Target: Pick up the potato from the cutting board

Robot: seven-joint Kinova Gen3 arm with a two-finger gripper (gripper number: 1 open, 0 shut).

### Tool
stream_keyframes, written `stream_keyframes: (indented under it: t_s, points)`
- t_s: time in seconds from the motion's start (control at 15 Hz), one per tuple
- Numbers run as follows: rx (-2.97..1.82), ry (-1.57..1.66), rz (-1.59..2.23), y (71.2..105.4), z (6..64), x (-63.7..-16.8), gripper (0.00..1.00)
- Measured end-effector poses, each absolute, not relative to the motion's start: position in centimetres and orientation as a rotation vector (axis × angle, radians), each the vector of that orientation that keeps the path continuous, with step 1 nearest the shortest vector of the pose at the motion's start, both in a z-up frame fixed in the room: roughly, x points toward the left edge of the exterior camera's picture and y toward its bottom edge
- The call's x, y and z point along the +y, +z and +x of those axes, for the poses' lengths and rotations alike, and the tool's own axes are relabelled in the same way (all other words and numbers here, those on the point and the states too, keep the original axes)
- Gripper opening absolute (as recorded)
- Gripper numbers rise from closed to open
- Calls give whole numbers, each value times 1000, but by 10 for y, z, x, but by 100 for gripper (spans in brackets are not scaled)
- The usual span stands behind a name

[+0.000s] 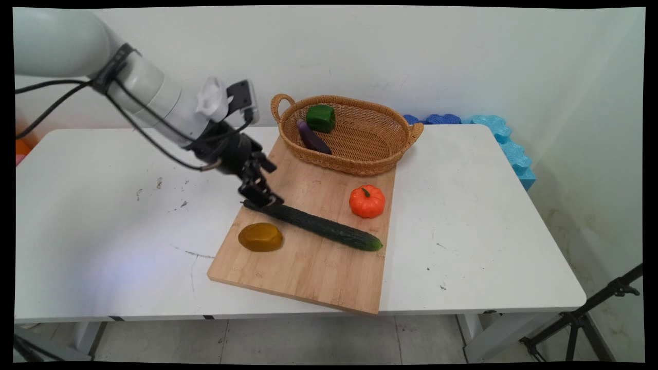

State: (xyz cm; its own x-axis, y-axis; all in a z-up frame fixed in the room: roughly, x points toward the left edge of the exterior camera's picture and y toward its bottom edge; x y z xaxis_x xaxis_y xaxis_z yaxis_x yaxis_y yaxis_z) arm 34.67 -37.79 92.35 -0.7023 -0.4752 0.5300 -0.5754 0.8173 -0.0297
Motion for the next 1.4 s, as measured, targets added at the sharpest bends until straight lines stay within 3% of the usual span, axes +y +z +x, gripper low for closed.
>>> stream_keyframes:
  t_s: [0.6, 1.2, 1.27, 1.4]
  points:
    - [-2591, 204, 694, 885, 356, -338, 100]
    - [-2637, 239, 633, 854, 349, -334, 100]
    - [-2638, 242, 630, 851, 348, -334, 0]
    - [-2641, 244, 622, 846, 346, -334, 0]
